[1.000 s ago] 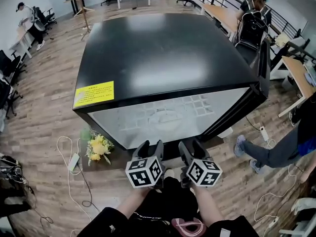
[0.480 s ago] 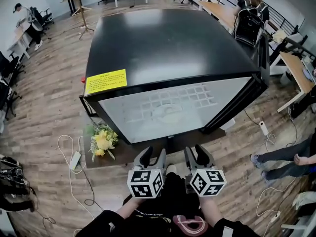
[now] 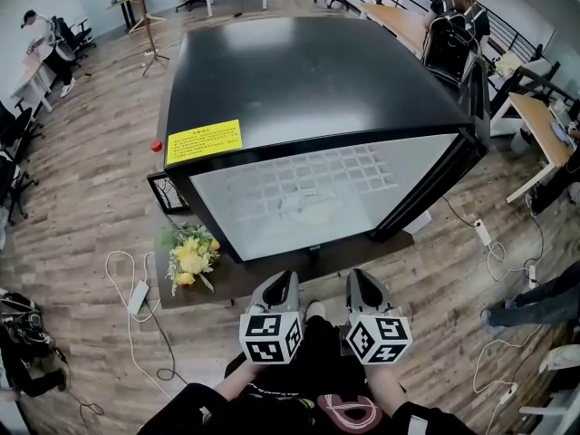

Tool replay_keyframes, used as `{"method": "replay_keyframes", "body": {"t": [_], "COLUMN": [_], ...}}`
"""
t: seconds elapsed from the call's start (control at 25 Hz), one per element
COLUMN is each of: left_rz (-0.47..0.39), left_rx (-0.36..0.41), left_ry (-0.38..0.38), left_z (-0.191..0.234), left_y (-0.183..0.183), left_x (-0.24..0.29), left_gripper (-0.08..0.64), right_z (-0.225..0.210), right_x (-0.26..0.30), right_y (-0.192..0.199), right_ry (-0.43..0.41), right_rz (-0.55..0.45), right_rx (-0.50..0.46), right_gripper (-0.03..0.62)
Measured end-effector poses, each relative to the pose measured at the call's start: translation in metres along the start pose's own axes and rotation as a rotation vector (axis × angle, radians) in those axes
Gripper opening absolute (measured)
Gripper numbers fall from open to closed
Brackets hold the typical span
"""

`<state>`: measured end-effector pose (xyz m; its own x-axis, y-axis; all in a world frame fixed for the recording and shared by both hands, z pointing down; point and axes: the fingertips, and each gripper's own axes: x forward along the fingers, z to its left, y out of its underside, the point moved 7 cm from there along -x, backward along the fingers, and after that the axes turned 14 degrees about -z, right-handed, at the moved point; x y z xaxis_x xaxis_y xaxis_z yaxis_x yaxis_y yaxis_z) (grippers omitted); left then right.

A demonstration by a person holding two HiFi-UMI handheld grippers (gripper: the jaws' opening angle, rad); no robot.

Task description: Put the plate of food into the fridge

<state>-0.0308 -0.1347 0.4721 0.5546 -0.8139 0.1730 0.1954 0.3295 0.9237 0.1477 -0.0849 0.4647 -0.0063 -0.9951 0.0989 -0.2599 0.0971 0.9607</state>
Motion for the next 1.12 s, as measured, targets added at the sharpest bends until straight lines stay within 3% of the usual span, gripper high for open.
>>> {"method": "replay_keyframes", "body": {"t": [1.12], "left_rz": [0.016], "left_rx": [-0.027], "left_ry": [0.039], "left_z": [0.002], "left_y": [0.006], "left_x": [-0.001], "left_gripper": [0.008], "right_z": [0.01], "right_x": [-0.006], "right_y": [0.014], "right_ry": [0.024], "right_rz": [0.03], "right_rx": [-0.06], "right_gripper": [0.008]}}
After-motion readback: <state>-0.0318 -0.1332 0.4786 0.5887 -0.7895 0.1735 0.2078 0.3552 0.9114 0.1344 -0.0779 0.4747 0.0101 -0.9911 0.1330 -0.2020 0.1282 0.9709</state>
